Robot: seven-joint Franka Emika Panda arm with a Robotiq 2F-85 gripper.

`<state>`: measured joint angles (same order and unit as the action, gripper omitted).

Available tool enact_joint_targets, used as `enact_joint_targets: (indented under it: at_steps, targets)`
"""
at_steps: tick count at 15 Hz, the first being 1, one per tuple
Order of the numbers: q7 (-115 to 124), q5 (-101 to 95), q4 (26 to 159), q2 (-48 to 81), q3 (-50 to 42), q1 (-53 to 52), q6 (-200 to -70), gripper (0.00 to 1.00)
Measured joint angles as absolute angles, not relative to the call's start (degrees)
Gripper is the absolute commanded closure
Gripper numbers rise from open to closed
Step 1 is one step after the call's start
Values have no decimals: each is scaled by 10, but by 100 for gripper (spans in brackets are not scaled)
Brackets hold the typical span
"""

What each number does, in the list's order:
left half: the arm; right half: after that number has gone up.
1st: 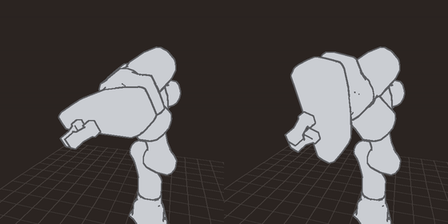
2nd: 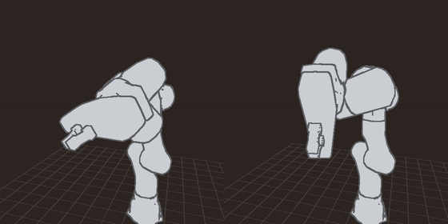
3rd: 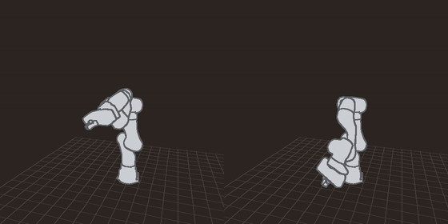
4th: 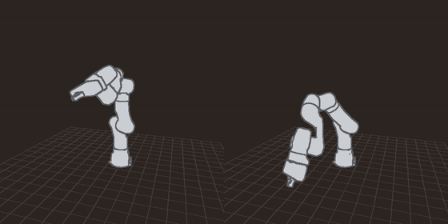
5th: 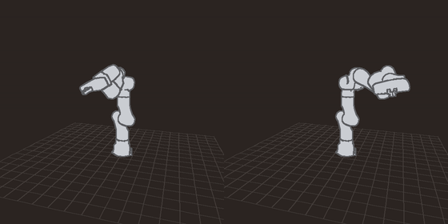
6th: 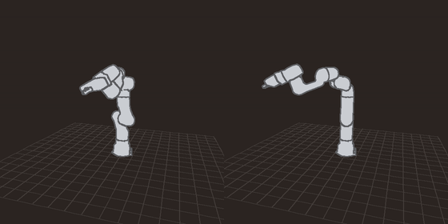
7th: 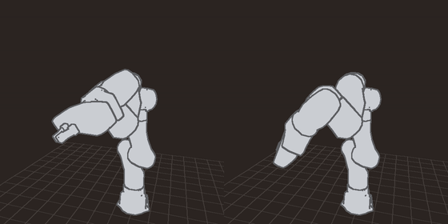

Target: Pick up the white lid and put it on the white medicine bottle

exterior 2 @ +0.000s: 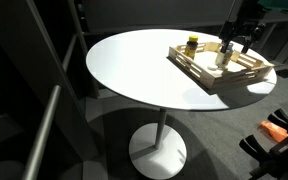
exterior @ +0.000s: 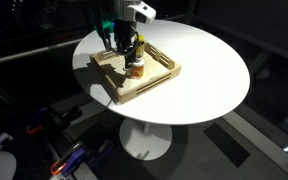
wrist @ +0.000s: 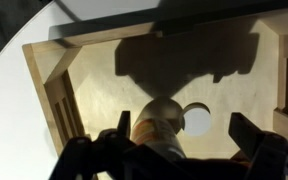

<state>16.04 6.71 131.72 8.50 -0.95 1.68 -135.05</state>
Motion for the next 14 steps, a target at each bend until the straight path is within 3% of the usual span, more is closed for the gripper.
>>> enact_joint_targets:
  at_steps: [14]
  targets:
    - [159,67,1237,184,-9,2,-1360,0]
